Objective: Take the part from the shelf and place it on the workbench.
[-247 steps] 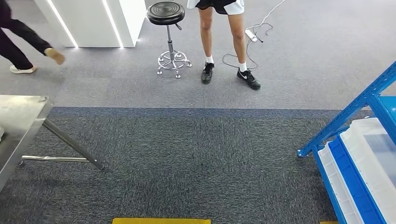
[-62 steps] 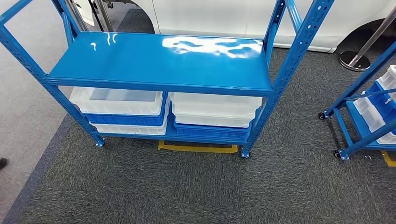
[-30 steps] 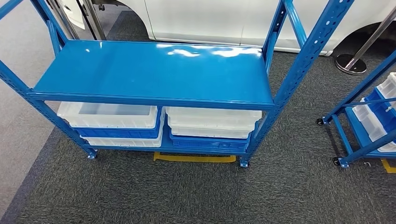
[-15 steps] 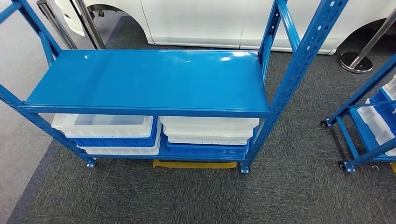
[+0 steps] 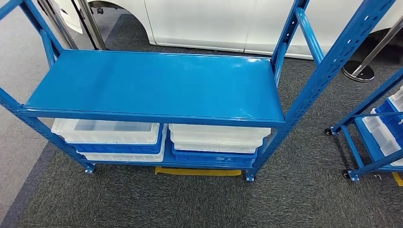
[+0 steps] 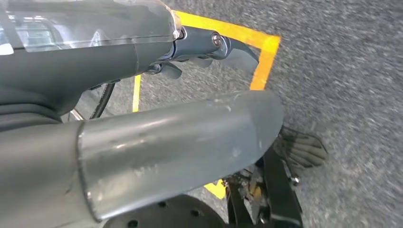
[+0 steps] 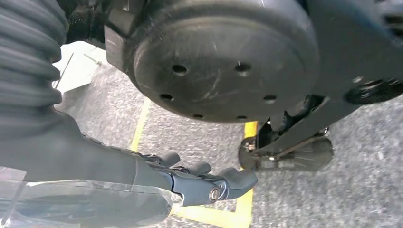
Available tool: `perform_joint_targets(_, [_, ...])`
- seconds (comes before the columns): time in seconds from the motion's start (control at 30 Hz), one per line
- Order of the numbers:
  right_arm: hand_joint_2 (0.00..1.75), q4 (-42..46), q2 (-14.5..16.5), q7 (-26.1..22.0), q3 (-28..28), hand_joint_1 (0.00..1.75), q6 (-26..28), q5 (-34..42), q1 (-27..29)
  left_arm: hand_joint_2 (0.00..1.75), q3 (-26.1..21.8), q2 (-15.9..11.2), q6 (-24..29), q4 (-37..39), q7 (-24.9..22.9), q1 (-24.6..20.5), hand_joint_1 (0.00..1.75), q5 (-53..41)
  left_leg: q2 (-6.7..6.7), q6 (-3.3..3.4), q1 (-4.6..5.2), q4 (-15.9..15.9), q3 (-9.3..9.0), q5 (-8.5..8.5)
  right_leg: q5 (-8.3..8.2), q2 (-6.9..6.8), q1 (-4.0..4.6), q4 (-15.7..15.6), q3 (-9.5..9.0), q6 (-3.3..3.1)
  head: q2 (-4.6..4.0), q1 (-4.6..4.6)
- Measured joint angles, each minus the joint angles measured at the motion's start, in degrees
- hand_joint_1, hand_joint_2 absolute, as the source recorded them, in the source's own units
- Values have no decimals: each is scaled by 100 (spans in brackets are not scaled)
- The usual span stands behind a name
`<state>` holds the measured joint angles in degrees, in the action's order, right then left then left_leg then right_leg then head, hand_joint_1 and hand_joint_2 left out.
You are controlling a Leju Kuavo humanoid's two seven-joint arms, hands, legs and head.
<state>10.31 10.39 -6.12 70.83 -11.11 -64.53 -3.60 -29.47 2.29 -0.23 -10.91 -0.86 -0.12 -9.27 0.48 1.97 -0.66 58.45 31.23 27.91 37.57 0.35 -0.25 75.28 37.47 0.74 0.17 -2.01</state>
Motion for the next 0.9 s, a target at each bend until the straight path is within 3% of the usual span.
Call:
perform_joint_targets(0.03, [175,1,-6,1,2,0,-3,2,-2,131,-1,0,-10,0,10,0,0,0,-8,-2,5,0,-42,27,-151,0,5,-65,4,-9,0,0])
perform_joint_targets(0.07, [175,1,-9,4,3,0,1,3,-2,175,0,1,-19,0,19,-1,0,-4,-16,-11,10,1,-94,58,-391,-1,9,-323,-89,-27,0,0])
perform_joint_targets(0.13, [175,1,-9,25,3,0,15,1,6,175,0,7,-11,3,-31,3,0,-26,-27,-44,26,8,-165,124,-824,-6,32,-1035,-374,-90,1,-1])
perform_joint_targets(0.17, [175,1,-9,51,3,0,26,-2,10,175,1,12,1,7,-85,2,0,-44,-29,-66,37,18,-172,145,-906,-10,40,-1296,-470,-120,1,1])
perform_joint_targets(0.27, [175,1,-11,154,-89,0,84,91,33,175,51,10,24,9,-244,-9,0,-86,-22,-71,65,42,-144,163,-888,-2,42,-1524,-524,-120,1,-4])
perform_joint_targets(0.43, [175,35,-56,239,-664,0,191,692,94,175,307,3,26,-20,-265,31,0,-15,-13,-67,64,-10,-186,162,-864,0,55,-1526,-543,-154,0,-5])
perform_joint_targets(0.57, [0,108,-126,273,-1246,0,275,1273,174,0,542,-19,30,-99,-234,101,0,76,-13,-106,64,-38,-201,160,-854,-2,55,-1525,-555,-170,1,-7])
perform_joint_targets(0.83, [0,267,-261,338,-2306,0,394,2227,362,0,978,-31,30,-275,-191,234,0,244,-14,-126,65,-43,-211,158,-851,-7,49,-1523,-572,-176,1,-6])
perform_joint_targets(0.87, [0,290,-273,350,-2481,11,409,2411,391,0,1049,-36,30,-304,-176,258,44,275,-14,-126,65,-43,-212,158,-851,-9,46,-1523,-573,-176,1,-5])
perform_joint_targets(0.9, [0,303,-281,357,-2570,15,416,2506,406,0,1088,-37,30,-319,-169,270,58,292,-14,-126,65,-43,-212,158,-851,-10,44,-1523,-573,-176,1,-6])
